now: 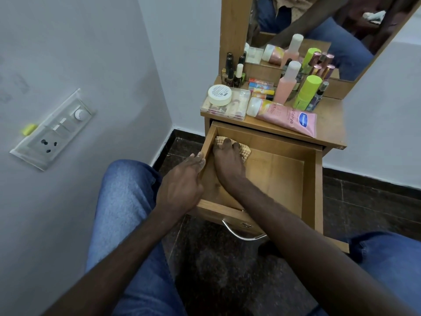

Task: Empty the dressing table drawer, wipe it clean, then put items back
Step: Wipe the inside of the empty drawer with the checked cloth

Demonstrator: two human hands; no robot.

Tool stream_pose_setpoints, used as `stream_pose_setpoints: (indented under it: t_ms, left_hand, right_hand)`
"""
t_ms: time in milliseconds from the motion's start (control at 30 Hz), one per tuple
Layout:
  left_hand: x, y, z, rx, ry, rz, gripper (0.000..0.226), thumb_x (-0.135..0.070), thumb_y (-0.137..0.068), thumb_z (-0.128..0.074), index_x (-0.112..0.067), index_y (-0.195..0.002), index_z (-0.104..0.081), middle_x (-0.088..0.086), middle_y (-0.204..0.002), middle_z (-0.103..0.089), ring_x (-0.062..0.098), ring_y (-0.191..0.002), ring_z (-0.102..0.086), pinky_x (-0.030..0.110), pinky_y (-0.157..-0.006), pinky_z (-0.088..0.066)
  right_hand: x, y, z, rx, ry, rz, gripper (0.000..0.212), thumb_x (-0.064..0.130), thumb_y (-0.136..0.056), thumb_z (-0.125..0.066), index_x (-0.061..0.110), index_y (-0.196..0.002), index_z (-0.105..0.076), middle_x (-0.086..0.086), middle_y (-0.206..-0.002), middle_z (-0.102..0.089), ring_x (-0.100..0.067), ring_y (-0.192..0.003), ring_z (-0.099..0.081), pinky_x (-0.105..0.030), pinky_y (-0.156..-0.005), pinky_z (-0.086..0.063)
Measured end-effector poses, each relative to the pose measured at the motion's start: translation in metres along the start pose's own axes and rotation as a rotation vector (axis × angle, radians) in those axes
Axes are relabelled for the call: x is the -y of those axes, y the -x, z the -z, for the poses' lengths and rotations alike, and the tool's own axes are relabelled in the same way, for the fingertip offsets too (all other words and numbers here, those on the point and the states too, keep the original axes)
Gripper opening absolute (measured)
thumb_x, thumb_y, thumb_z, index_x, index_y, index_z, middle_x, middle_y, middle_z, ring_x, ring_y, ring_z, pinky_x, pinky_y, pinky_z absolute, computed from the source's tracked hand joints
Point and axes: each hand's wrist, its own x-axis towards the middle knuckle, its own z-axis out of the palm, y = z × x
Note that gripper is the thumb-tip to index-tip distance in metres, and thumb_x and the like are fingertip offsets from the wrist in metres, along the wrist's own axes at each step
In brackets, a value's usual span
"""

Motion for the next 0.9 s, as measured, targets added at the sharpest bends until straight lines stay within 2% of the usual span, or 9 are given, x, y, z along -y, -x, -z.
stream_pose_setpoints:
  t_ms: [167,267,333,467,667,900]
  left_hand:
    - [0.0,0.0,0.001,0.008,0.003,0.011,0.052,-0.01,-0.094,-0.055,-0.017,-0.146,-0.056,-0.006,-0.156,-0.049,0.011,-0.145,-0.043,0.037,-0.118,-0.04]
    - [0.0,-0.001,0.0,0.008,-0.008,0.008,0.053,-0.01,-0.094,-0.054,-0.017,-0.147,-0.056,-0.006,-0.157,-0.048,0.01,-0.146,-0.042,0.033,-0.119,-0.037]
    - [0.001,-0.001,0.0,0.007,-0.006,0.011,0.052,-0.01,-0.094,-0.054,-0.017,-0.146,-0.056,-0.006,-0.156,-0.049,0.01,-0.146,-0.042,0.036,-0.119,-0.039]
    - [-0.002,0.0,0.002,0.008,-0.006,0.016,0.053,-0.011,-0.094,-0.054,-0.017,-0.146,-0.056,-0.005,-0.156,-0.05,0.011,-0.146,-0.042,0.037,-0.117,-0.042]
    - [-0.001,0.0,0.003,-0.002,-0.018,-0.001,0.049,-0.012,-0.095,-0.053,-0.016,-0.143,-0.06,-0.004,-0.153,-0.053,0.011,-0.145,-0.044,0.029,-0.117,-0.037]
    - [-0.006,0.002,0.006,0.0,-0.013,0.015,0.051,-0.011,-0.095,-0.052,-0.016,-0.145,-0.058,-0.005,-0.155,-0.05,0.012,-0.145,-0.044,0.034,-0.119,-0.038]
  right_hand:
    - [-0.004,-0.007,-0.003,-0.079,-0.092,-0.033,0.045,0.005,-0.101,-0.055,0.002,-0.146,-0.053,-0.021,-0.142,-0.055,-0.04,-0.133,-0.047,-0.049,-0.104,-0.049]
    - [-0.005,-0.005,-0.004,-0.093,-0.119,-0.022,0.049,0.005,-0.101,-0.056,0.001,-0.149,-0.049,-0.019,-0.146,-0.053,-0.038,-0.135,-0.046,-0.047,-0.106,-0.047]
    - [-0.005,-0.004,-0.004,-0.105,-0.137,-0.032,0.051,0.005,-0.1,-0.057,0.001,-0.15,-0.047,-0.019,-0.146,-0.052,-0.038,-0.134,-0.046,-0.047,-0.106,-0.047]
    - [-0.005,-0.007,-0.006,-0.081,-0.142,-0.045,0.047,0.009,-0.1,-0.057,0.004,-0.147,-0.051,-0.016,-0.147,-0.051,-0.037,-0.132,-0.046,-0.047,-0.105,-0.046]
    - [-0.006,-0.011,-0.008,-0.008,-0.143,-0.074,0.041,0.012,-0.1,-0.059,0.01,-0.141,-0.054,-0.016,-0.15,-0.043,-0.041,-0.136,-0.041,-0.058,-0.105,-0.048]
    - [-0.02,-0.02,0.008,0.106,-0.102,-0.056,0.05,0.008,-0.1,-0.056,0.022,-0.148,-0.052,-0.016,-0.14,-0.046,-0.044,-0.134,-0.042,-0.067,-0.107,-0.043]
